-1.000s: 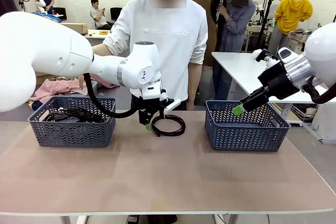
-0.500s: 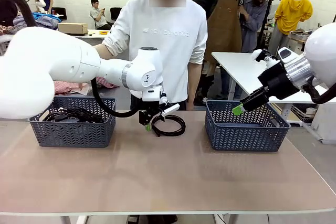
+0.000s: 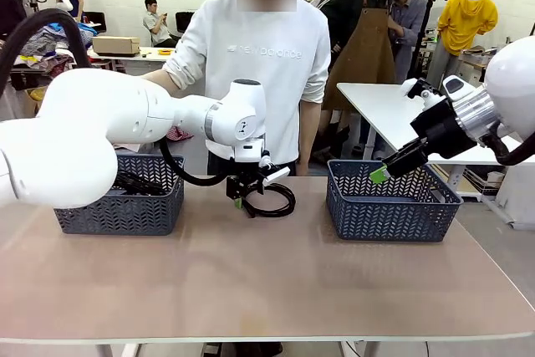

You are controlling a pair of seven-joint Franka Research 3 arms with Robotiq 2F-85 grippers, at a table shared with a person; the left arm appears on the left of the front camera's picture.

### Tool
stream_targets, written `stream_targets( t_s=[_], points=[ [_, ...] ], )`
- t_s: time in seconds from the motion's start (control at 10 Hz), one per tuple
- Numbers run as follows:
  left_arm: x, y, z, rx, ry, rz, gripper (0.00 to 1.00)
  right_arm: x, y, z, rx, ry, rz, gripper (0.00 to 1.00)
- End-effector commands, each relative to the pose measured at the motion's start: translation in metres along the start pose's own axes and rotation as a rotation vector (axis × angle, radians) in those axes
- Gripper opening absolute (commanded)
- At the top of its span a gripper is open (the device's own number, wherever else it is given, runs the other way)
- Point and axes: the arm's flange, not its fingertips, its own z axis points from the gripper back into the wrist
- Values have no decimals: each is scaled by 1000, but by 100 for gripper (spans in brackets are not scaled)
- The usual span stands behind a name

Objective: Organize the cables according to human instructions.
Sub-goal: Pick up a bundle of cables and place it in the basket indicated by the human.

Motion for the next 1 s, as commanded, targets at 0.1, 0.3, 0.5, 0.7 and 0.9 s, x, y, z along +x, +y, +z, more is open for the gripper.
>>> stream_targets(
  t_s=[0.1,0.3,0.5,0.7,0.9],
  points=[
    [-9,12,3,-23,35,36,100,-1,-3,-3,22,-29,15,100],
    [-13,6,4,-42,37,63,100,-1,-3,-3,22,-29,15,100],
    [-8,1,-1,-7,8,29,100,-1,-3,-3,22,-29,15,100],
    [-8,1,-1,-7,8,29,100,-1,-3,-3,22,-29,15,100],
    [-12,1,0,0,12,45,100,-1,-3,-3,22,-29,15,100]
  ],
)
